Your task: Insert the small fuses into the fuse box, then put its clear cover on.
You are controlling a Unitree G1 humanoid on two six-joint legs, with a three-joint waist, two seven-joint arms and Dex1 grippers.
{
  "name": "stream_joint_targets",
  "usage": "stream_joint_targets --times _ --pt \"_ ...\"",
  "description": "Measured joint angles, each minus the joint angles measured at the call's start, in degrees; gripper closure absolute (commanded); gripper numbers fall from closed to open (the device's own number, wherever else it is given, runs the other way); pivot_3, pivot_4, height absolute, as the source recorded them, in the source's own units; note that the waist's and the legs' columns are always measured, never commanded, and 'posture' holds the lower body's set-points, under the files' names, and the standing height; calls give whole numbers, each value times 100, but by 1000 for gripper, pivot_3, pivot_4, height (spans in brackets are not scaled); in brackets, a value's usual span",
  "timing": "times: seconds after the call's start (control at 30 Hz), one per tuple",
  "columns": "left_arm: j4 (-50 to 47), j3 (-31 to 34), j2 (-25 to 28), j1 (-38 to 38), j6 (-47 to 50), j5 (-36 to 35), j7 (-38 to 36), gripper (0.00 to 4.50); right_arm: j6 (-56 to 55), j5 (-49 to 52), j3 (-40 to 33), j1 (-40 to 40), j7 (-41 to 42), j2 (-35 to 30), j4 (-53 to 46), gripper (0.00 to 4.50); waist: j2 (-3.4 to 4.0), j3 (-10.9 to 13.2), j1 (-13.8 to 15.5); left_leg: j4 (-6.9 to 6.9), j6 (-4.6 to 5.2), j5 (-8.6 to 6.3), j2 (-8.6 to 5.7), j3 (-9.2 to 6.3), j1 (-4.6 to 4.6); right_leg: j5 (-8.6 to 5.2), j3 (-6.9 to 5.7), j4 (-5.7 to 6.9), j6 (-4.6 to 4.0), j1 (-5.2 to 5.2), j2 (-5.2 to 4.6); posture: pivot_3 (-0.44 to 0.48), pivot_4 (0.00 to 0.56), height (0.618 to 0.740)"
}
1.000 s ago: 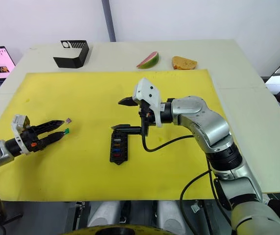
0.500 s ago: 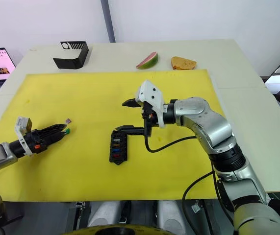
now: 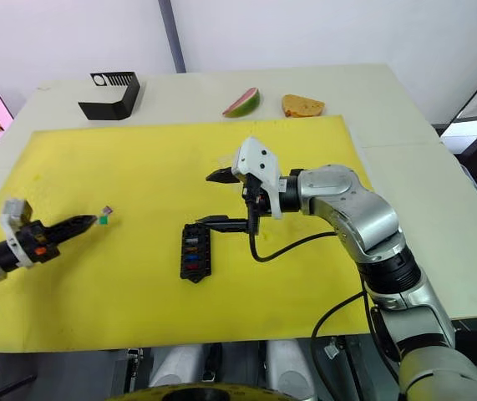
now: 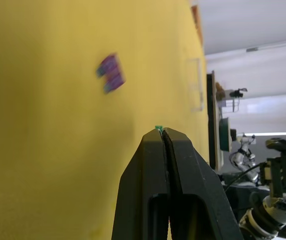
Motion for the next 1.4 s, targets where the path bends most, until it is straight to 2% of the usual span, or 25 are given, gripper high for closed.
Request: stream_joint_targets --times 0.17,0.37,0.43,0.57,0.7,0.93,1.2,1.3,1.33,1.4 --pt "-742 494 -147 -528 572 -581 371 4427 109 167 -88 18 -122 59 -51 0 -13 -4 48 3 4 -2 -1 0 -1 0 0 -5 0 6 -1 0 150 740" --pt "-1393 702 -1064 -1384 1012 -1194 1263 4427 699 812 -663 115 -572 365 -111 0 -16 -3 17 4 -4 2 -1 0 1 1 0 -2 2 5 0 0 150 740" --pt "-1594 649 -1459 -1550 1012 -1444 1578 4427 1124 1269 -969 122 -945 659 -122 0 -16 -3 -20 2 -23 13 -1 0 2 1 0 1 1 2 2 0 150 740" --pt "-1911 595 -1929 -1697 1011 -1790 2041 4427 2034 2178 -1600 118 -1891 1282 -53 0 -16 -3 -11 1 -31 17 0 0 2 1 0 4 1 0 2 0 150 740" --pt "-1961 541 -2347 -1939 997 -2094 2623 4427 2570 2708 -1803 116 -2600 1627 -18 0 -17 -3 7 6 -31 18 -1 1 0 1 0 2 2 2 1 0 150 740" --pt "-1959 480 -3058 -2151 551 -2909 3756 4427 2826 3271 -2190 -23 -3849 2255 217 0 -17 -3 -5 5 -36 20 -1 2 0 1 0 4 2 1 3 0 150 740" --pt "-2133 -119 -3298 -2066 -297 -4163 4901 4427 2674 3636 -2424 -247 -4750 2741 592 0 -17 -3 -3 5 -40 23 -1 3 0 1 0 4 2 2 4 0 150 740" --pt "-2136 -304 -3265 -1958 -598 -4507 5151 4500 2591 3728 -2482 -263 -4896 2767 636 843 -17 -3 -2 5 -40 23 -1 3 0 1 0 4 2 2 4 0 150 740" --pt "-2143 -385 -3214 -1908 -714 -4635 5220 4500 2557 3771 -2495 -263 -4940 2769 638 1272 -17 -3 -5 5 -40 23 -1 3 0 1 0 4 2 1 5 0 150 740" --pt "-2193 -531 -3100 -1803 -904 -4849 5323 4500 2488 3883 -2526 -263 -5008 2774 637 1272 -17 -3 -11 4 -41 24 -1 2 0 1 0 4 2 1 6 0 150 740"
